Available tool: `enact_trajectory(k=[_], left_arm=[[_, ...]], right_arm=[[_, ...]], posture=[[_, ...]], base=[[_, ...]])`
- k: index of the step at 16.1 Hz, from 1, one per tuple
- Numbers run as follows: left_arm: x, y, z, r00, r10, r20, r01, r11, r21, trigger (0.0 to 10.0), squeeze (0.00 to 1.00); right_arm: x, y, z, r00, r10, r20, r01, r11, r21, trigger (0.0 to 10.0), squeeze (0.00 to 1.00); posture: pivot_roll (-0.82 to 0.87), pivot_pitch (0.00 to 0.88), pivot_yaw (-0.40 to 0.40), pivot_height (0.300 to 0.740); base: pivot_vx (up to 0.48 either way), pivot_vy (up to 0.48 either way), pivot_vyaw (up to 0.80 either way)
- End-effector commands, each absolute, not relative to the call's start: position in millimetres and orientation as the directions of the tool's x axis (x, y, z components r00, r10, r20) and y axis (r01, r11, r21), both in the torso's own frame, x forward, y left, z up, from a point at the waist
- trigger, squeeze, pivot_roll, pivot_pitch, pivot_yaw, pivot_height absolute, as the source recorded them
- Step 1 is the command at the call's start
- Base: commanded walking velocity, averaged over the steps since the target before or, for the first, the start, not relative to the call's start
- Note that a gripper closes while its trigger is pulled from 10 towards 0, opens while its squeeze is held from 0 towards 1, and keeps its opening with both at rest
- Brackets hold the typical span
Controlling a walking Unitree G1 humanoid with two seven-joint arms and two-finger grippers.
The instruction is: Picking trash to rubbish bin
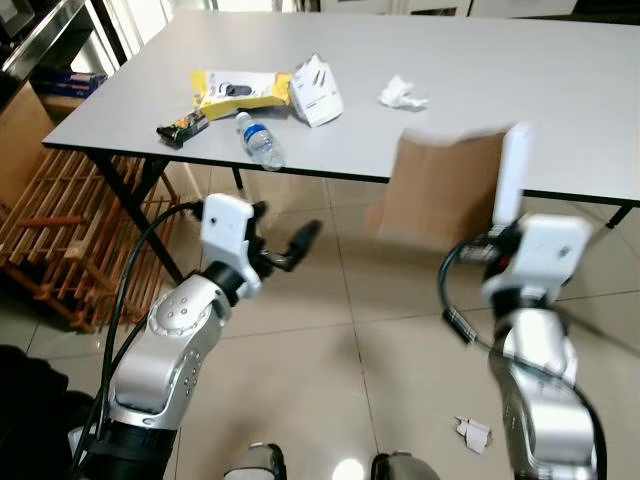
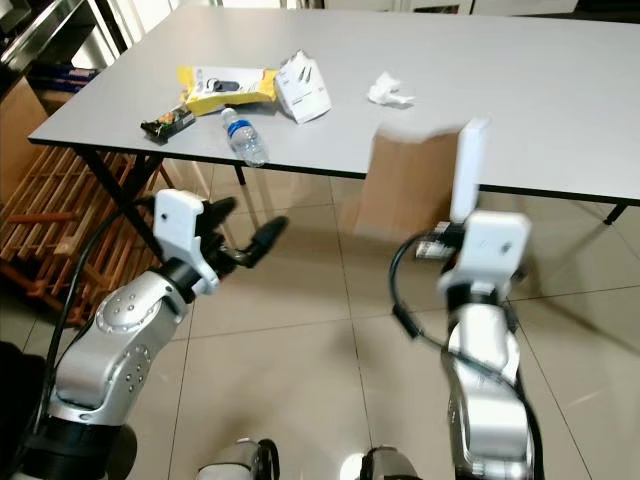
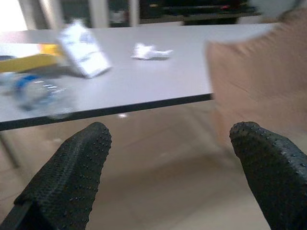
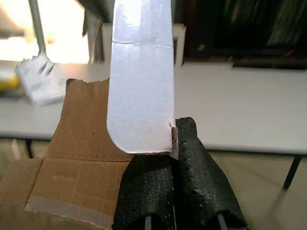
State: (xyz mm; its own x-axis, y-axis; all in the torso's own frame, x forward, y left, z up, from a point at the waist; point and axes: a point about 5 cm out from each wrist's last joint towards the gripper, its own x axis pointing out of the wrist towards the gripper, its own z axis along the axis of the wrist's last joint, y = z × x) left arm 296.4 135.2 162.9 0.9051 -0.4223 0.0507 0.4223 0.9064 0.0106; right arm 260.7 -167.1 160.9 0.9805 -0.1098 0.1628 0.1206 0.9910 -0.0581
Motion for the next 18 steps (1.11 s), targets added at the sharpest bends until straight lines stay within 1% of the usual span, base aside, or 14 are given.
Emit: enact_trajectory(k=[1,4,5,6,9,10,12,15,18], left_arm=[[297.0,152.0,148.6,0.947,-0.319,0.021,0.318,0.947,0.045,10.0,0.0],[291.6,167.6,120.4,0.973,-0.228,-0.038,0.231,0.969,0.086,10.0,0.0],[289.7,169.2,114.8,0.974,-0.219,-0.052,0.223,0.971,0.088,10.0,0.0],[285.7,173.4,102.6,0.98,-0.181,-0.077,0.187,0.979,0.075,10.0,0.0],[285.6,175.0,97.4,0.988,-0.136,-0.073,0.14,0.989,0.056,10.0,0.0],[285.7,174.5,96.7,0.989,-0.13,-0.069,0.134,0.989,0.054,10.0,0.0],[289.0,172.1,96.3,0.991,-0.124,-0.057,0.127,0.99,0.056,10.0,0.0],[294.9,169.9,99.4,0.991,-0.124,-0.041,0.127,0.99,0.063,10.0,0.0],[297.0,174.0,100.0,0.992,-0.116,-0.041,0.118,0.991,0.06,10.0,0.0]], right_arm=[[256.3,-160.5,159.5,0.988,-0.072,0.139,0.08,0.995,-0.056,10.0,0.0],[254.0,-155.0,139.4,0.998,-0.043,0.046,0.046,0.997,-0.063,10.0,0.0],[254.2,-154.3,135.5,0.999,-0.035,0.032,0.037,0.997,-0.067,10.0,0.0],[256.5,-153.4,129.3,1.0,-0.022,0.011,0.023,0.997,-0.079,10.0,0.0],[262.9,-157.0,124.8,0.998,-0.054,-0.016,0.053,0.997,-0.055,10.0,0.0],[264.7,-159.4,122.7,0.996,-0.085,-0.027,0.084,0.996,-0.031,10.0,0.0],[266.9,-159.0,121.4,0.995,-0.099,-0.029,0.099,0.995,-0.017,10.0,0.0],[269.5,-156.3,121.6,0.997,-0.078,-0.023,0.078,0.997,-0.023,10.0,0.0],[271.3,-160.5,120.2,0.995,-0.095,-0.028,0.094,0.995,-0.015,10.0,0.0]], posture=[[-0.03,0.103,0.053,0.74],[-0.03,0.097,0.044,0.74],[-0.02,0.093,0.039,0.74],[-0.01,0.088,0.027,0.74],[0.0,0.078,0.015,0.74],[0.0,0.071,0.011,0.74],[0.0,0.063,0.006,0.74],[-0.01,0.06,0.005,0.74],[-0.01,0.061,0.009,0.74]], base=[[0.0,0.0,0.0],[0.0,0.0,0.0],[0.0,0.0,0.0],[0.0,0.0,0.0],[0.0,0.0,0.0],[0.0,0.0,0.0],[0.0,0.0,0.8],[0.0,0.0,0.8],[0.0,0.0,0.8]])
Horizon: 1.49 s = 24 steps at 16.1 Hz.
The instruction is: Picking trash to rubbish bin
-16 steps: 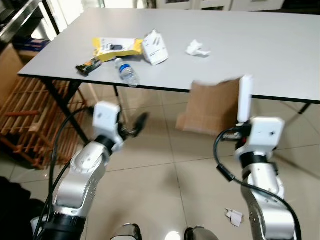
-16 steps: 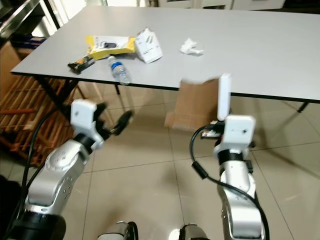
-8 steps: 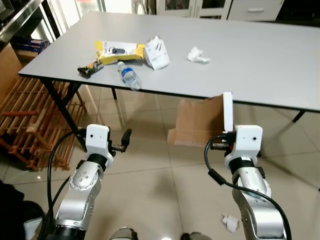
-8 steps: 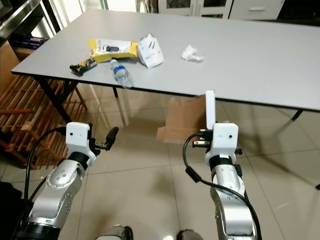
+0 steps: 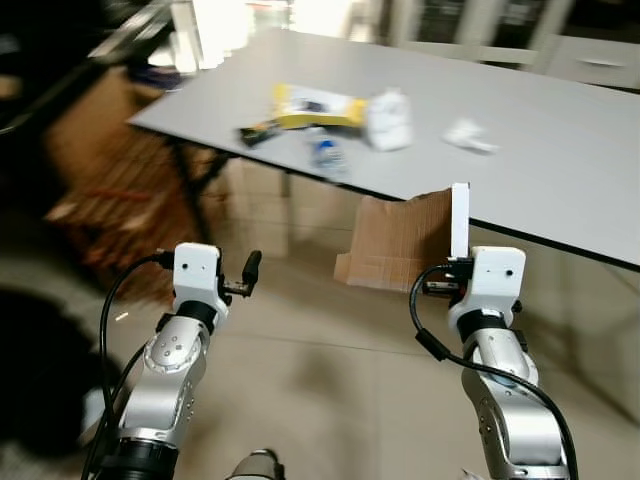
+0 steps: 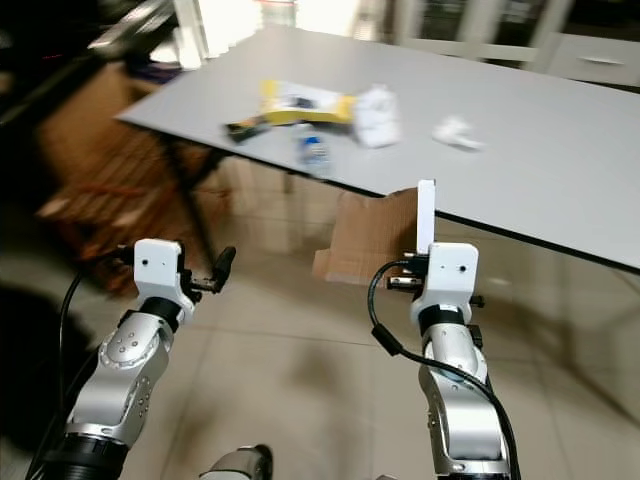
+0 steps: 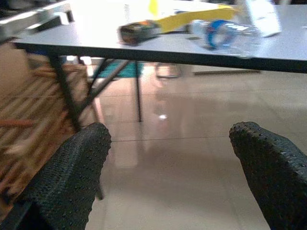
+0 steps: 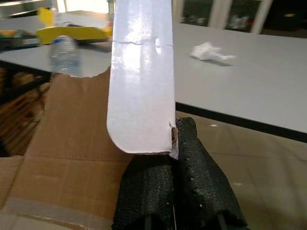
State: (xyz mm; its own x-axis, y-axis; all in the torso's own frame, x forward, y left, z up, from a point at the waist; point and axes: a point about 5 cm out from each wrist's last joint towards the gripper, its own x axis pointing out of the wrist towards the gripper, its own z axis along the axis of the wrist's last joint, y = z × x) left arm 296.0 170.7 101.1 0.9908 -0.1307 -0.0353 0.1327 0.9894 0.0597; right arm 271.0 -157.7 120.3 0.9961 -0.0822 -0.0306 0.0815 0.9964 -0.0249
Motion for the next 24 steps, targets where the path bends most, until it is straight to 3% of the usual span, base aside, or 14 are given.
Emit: enact_trajectory(k=[1,24], left_arm=[[296.9,174.4,98.6,0.992,-0.12,-0.047,0.122,0.991,0.06,10.0,0.0],[296.0,177.9,91.9,0.986,-0.142,-0.087,0.148,0.987,0.067,10.0,0.0]], right_arm=[[271.5,-160.4,119.7,0.995,-0.098,-0.029,0.097,0.995,-0.011,10.0,0.0],[276.3,-150.6,117.5,0.997,-0.068,-0.041,0.07,0.997,0.032,10.0,0.0]], posture=[[-0.01,0.061,0.008,0.74],[0.01,0.07,0.017,0.74]], base=[[0.0,0.0,0.8],[0.0,0.311,0.03]])
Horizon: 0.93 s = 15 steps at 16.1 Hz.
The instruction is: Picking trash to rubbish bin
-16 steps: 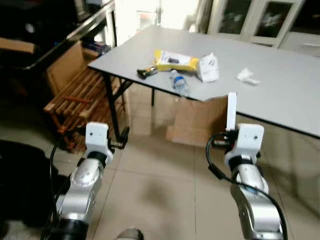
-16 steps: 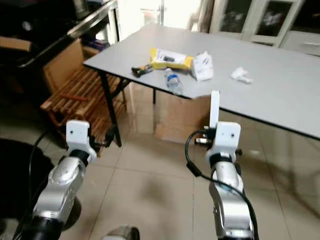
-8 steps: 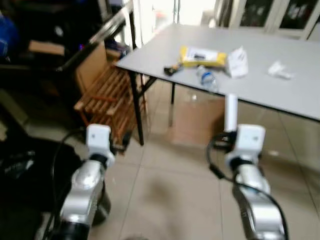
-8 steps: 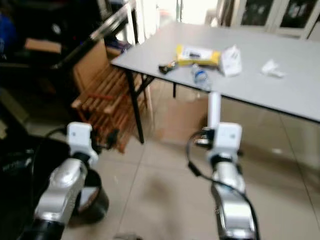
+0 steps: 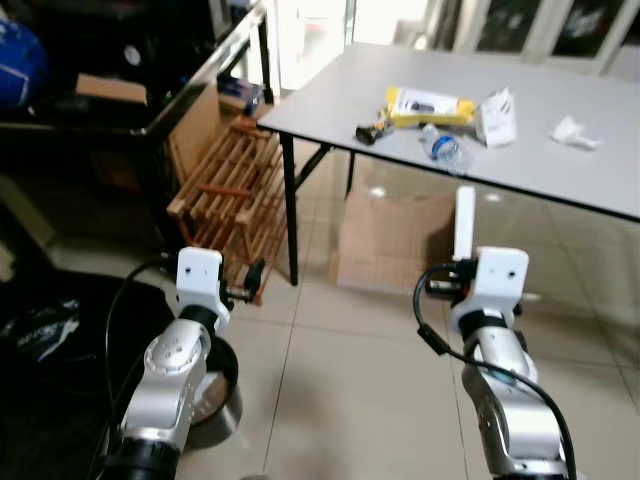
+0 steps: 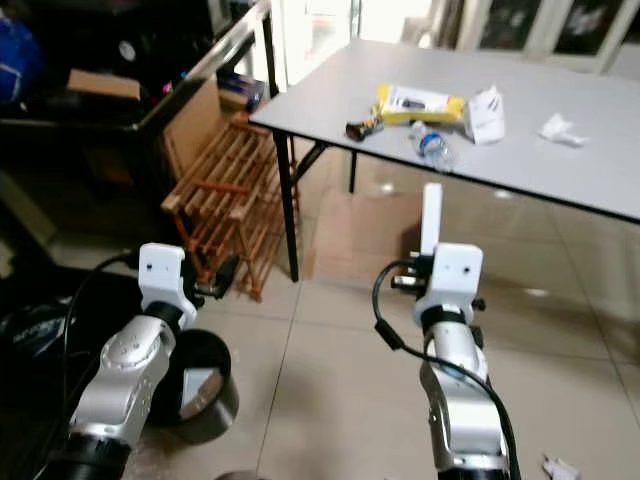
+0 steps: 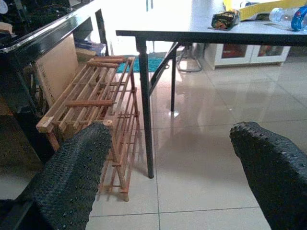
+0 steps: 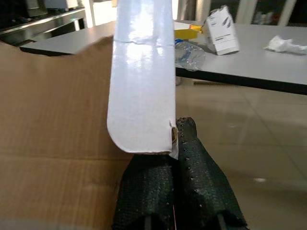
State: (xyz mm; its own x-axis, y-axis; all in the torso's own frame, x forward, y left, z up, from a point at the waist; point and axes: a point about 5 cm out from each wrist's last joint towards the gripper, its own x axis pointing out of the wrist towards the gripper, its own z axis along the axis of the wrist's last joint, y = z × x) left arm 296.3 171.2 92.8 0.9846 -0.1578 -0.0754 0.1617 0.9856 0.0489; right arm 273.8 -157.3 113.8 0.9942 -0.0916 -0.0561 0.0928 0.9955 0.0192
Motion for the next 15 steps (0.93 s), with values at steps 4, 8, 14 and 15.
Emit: enact_trajectory(k=[4,8,14,15], left_arm=[[292.3,181.2,90.7,0.986,-0.136,-0.091,0.143,0.987,0.073,10.0,0.0],[291.5,182.1,89.0,0.986,-0.133,-0.103,0.142,0.986,0.085,10.0,0.0],[291.9,176.3,90.5,0.983,-0.162,-0.082,0.17,0.98,0.105,10.0,0.0],[291.9,175.0,91.5,0.982,-0.173,-0.076,0.181,0.977,0.116,10.0,0.0]], right_arm=[[272.8,-151.2,111.4,0.996,-0.068,-0.065,0.07,0.997,0.04,10.0,0.0],[273.1,-145.2,109.5,0.996,-0.038,-0.081,0.042,0.998,0.056,10.0,0.0],[274.4,-140.6,109.6,0.997,0.0,-0.083,0.004,0.999,0.054,10.0,0.0],[274.8,-141.1,110.0,0.997,0.002,-0.082,0.002,0.999,0.053,10.0,0.0]], posture=[[0.02,0.083,0.019,0.74],[0.02,0.084,0.018,0.74],[0.02,0.082,0.013,0.74],[0.02,0.081,0.013,0.74]], base=[[0.0,0.406,0.0],[0.0,0.428,0.0],[0.0,0.131,0.0],[0.0,0.0,0.0]])
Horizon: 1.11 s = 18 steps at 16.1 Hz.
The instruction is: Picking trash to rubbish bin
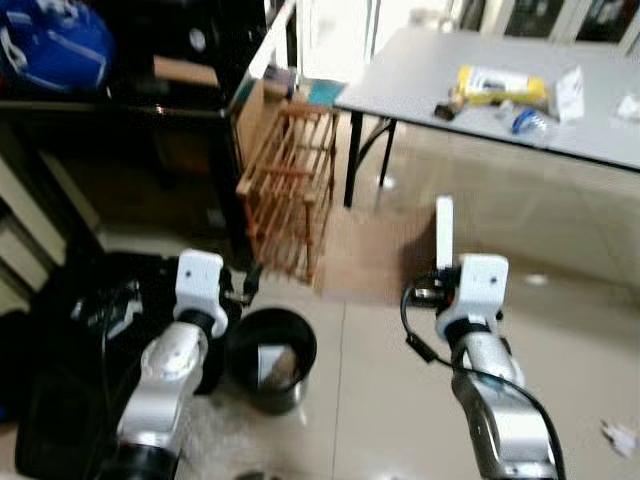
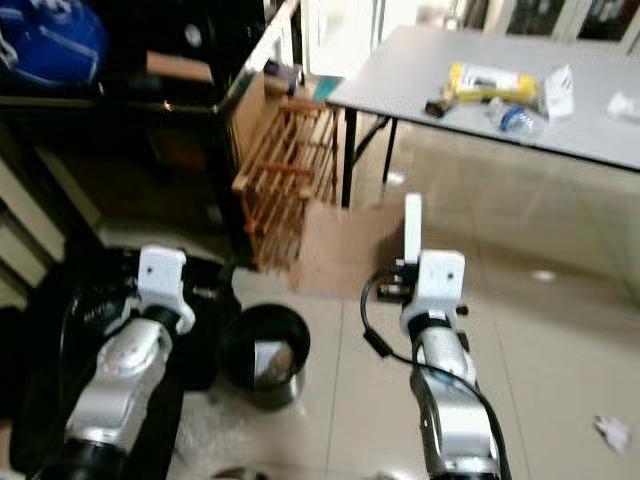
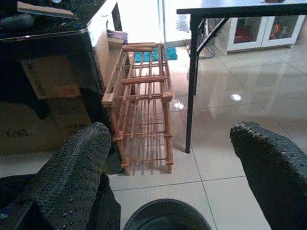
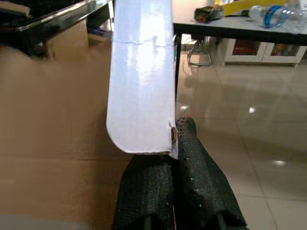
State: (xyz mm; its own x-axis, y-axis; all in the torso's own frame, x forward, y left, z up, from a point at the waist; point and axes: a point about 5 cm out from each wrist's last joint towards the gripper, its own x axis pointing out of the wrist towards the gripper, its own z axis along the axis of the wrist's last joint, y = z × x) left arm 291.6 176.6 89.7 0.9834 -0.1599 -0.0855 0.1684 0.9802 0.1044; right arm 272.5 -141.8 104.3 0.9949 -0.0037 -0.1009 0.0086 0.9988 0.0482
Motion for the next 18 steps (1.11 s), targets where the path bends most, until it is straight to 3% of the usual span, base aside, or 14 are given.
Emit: enact_trajectory(k=[1,9,18], left_arm=[[292.4,174.2,92.9,0.982,-0.175,-0.069,0.182,0.977,0.114,10.0,0.0],[295.2,175.9,94.8,0.983,-0.169,-0.064,0.176,0.976,0.13,10.0,0.0],[294.3,173.5,93.0,0.983,-0.171,-0.072,0.178,0.978,0.109,10.0,0.0]], right_arm=[[274.8,-141.5,110.1,0.997,0.004,-0.081,0.0,0.999,0.05,10.0,0.0],[274.6,-137.3,109.6,0.997,0.034,-0.074,-0.031,0.998,0.047,10.0,0.0],[276.9,-133.5,107.6,0.995,0.054,-0.079,-0.052,0.998,0.027,10.0,0.0]], posture=[[0.01,0.08,0.014,0.74],[0.02,0.08,0.021,0.74],[0.01,0.088,0.022,0.74]], base=[[0.0,0.0,0.0],[0.0,0.0,0.0],[0.0,0.0,0.75]])
